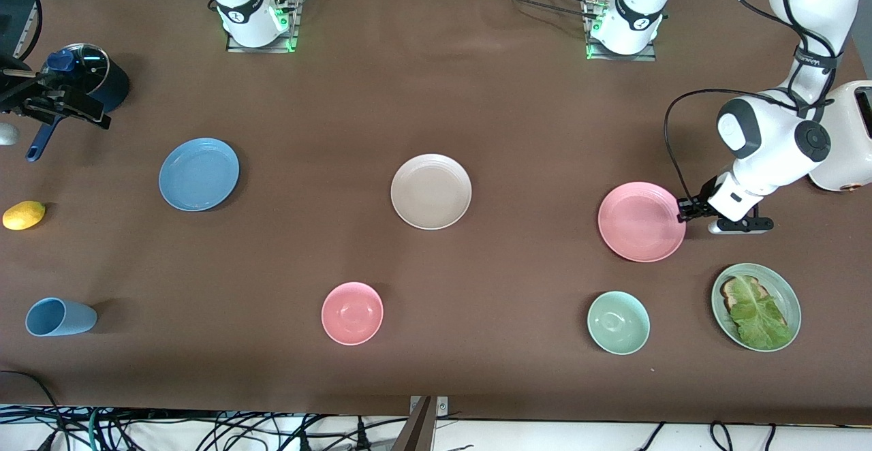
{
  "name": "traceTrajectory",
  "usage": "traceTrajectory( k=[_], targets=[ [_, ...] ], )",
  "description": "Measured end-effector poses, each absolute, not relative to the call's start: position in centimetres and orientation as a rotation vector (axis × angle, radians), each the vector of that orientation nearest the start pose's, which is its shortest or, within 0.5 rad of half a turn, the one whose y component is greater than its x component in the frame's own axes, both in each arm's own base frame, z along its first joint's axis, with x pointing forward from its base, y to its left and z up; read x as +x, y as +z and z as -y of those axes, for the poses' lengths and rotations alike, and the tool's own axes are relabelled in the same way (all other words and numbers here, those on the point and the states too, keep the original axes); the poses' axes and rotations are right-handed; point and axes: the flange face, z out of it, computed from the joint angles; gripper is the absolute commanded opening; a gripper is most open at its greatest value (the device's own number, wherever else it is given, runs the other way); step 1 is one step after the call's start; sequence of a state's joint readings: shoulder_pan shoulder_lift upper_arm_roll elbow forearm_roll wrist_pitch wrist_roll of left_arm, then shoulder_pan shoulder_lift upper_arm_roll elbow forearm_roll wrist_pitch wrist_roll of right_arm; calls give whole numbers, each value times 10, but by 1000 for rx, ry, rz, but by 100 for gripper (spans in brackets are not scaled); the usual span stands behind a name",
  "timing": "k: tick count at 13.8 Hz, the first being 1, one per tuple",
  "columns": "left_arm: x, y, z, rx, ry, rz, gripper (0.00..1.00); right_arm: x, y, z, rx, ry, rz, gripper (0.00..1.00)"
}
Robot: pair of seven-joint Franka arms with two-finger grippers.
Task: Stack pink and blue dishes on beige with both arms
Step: 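Slide the pink plate with the left gripper onto the beige plate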
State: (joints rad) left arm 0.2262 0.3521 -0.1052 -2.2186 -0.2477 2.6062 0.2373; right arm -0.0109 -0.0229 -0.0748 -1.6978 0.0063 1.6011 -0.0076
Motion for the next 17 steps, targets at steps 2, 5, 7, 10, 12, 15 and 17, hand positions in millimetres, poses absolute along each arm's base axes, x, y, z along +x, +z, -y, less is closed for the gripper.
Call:
traceTrajectory(
  k=[2,5,7,10,12,15,17],
  targets=[
    [552,229,-55,-3329,-103,177,0,543,580,49,-3125,115,-130,100],
    [553,240,-34,-3378,-100,207,0,543,580,50,-3125,116,-133,100],
    [554,242,-10,-3396,-78,252,0,543,580,51,-3125,119,-135,100],
    [554,249,51,-3420,-29,374,0,543,579,53,-3125,120,-142,100],
    [555,259,86,-3429,-20,427,0,543,579,54,-3124,121,-144,100],
    [554,268,117,-3428,-10,492,0,542,579,54,-3124,122,-145,100],
    [551,272,144,-3428,2,518,0,542,579,55,-3124,122,-147,100]
  ],
)
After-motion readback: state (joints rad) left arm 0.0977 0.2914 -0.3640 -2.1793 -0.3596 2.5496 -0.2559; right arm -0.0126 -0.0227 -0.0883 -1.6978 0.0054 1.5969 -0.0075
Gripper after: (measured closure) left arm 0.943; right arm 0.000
